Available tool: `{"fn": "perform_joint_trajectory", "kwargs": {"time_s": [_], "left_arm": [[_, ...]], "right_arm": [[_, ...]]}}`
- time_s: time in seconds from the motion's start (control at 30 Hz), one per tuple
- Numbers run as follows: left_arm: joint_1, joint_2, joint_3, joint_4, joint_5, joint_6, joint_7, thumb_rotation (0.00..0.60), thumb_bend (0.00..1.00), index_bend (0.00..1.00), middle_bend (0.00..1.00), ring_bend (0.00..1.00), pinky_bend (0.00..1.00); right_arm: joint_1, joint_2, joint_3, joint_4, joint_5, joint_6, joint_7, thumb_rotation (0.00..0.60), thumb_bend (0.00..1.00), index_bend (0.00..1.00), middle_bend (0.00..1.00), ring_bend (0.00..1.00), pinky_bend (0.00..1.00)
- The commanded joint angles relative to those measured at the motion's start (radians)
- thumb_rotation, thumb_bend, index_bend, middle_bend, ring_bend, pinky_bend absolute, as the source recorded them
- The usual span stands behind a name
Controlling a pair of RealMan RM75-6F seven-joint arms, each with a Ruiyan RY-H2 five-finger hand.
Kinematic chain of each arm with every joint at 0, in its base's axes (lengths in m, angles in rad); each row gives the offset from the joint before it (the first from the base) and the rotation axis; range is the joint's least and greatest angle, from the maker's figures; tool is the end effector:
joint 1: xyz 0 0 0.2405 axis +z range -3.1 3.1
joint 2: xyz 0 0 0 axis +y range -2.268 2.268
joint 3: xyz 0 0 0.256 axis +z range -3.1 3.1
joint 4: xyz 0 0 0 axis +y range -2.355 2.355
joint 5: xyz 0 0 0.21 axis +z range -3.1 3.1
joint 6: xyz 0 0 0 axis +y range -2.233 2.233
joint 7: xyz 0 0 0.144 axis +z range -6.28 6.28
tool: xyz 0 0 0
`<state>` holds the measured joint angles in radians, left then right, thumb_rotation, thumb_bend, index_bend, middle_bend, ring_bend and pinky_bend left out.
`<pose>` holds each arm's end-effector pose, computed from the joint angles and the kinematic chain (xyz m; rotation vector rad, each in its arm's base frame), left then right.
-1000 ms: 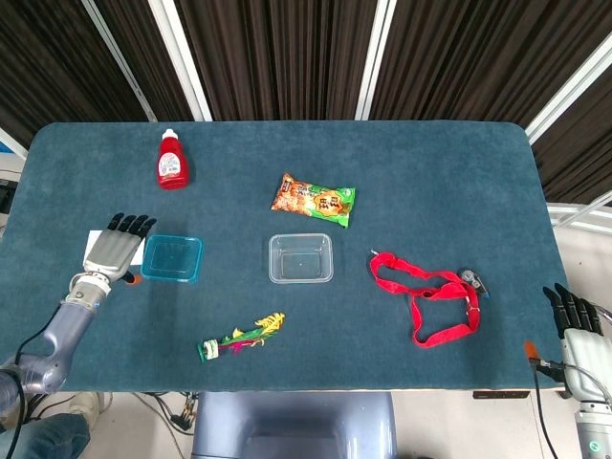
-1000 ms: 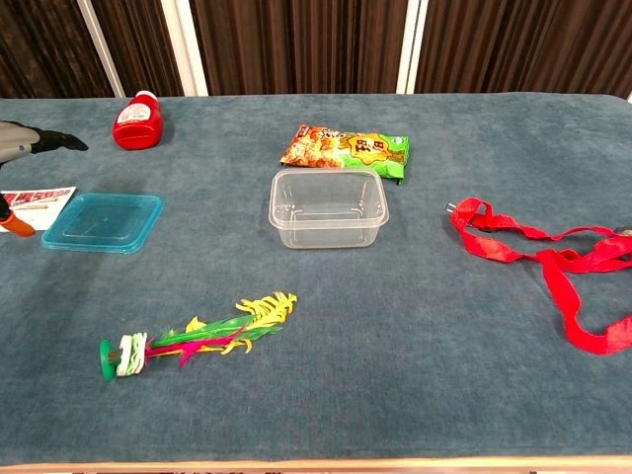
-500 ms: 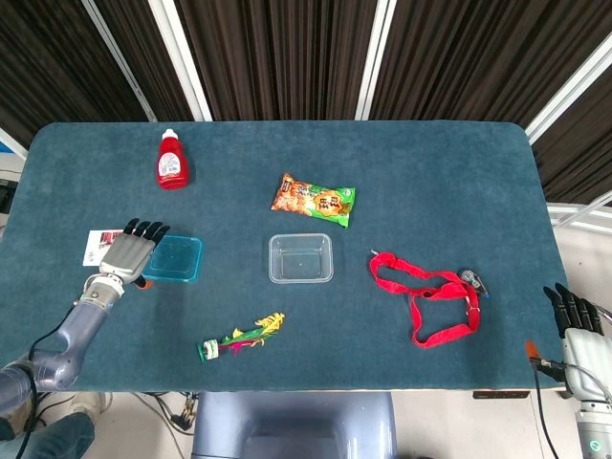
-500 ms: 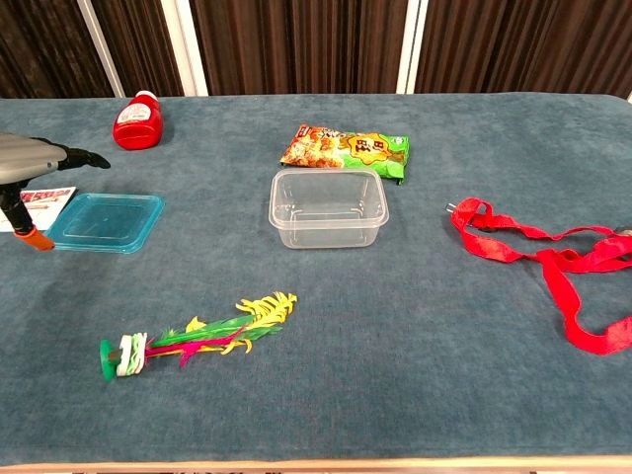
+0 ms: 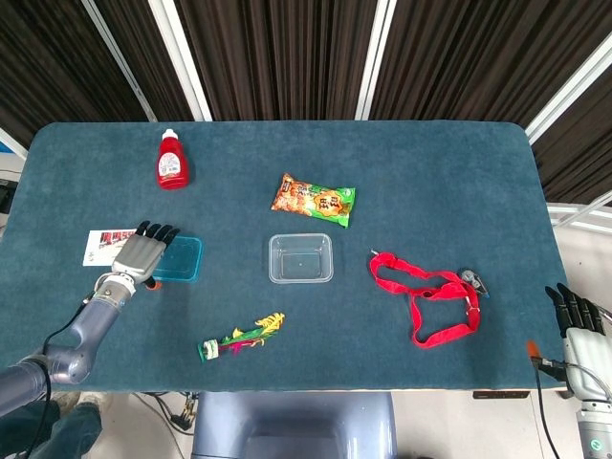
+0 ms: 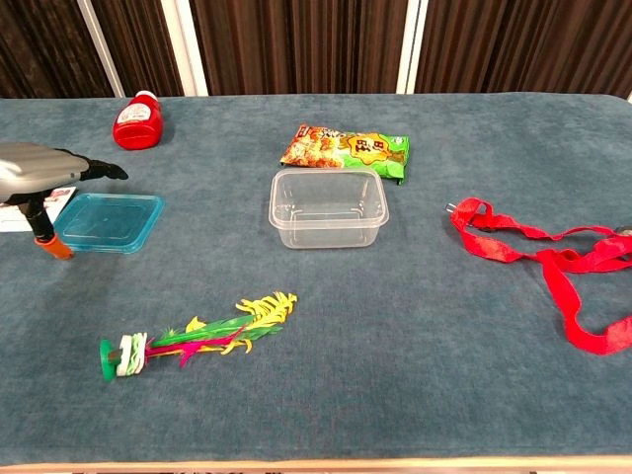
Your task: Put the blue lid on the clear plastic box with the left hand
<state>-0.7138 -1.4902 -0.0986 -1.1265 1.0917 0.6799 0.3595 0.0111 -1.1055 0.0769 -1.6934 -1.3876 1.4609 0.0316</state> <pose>-0.2717 0.3766 0.0126 -1.9060 -0.8450 -0.4016 -0.3223 -0.1614 0.1617 1.2122 -1.0651 0.8754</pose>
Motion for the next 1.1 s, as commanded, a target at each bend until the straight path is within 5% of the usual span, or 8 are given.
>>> {"fn": "perform_joint_trajectory", "kwargs": {"time_s": [0.03, 0.7, 1.1], "left_arm": [[-0.008, -0.008, 0.001, 0.006, -0.005, -0.004, 0.003, 0.600, 0.06, 0.00, 0.06, 0.04, 0.02], [-0.040, -0.034, 0.020, 0.038, -0.048, -0.020, 0.035, 0.600, 0.06, 0.00, 0.16, 0.04, 0.02], [-0.051, -0.043, 0.026, 0.051, -0.057, -0.020, 0.040, 0.600, 0.06, 0.00, 0.11, 0.04, 0.02]], "right_arm": [[0.000, 0.001, 0.000, -0.001, 0.001, -0.001, 0.000, 0.600, 0.39, 0.08, 0.04, 0.02, 0.00], [0.000, 0.005, 0.000, -0.005, 0.006, -0.008, 0.001, 0.600, 0.39, 0.08, 0.04, 0.02, 0.00], [0.001, 0.006, 0.001, -0.007, 0.009, -0.011, -0.001, 0.600, 0.39, 0.08, 0.04, 0.02, 0.00]]}}
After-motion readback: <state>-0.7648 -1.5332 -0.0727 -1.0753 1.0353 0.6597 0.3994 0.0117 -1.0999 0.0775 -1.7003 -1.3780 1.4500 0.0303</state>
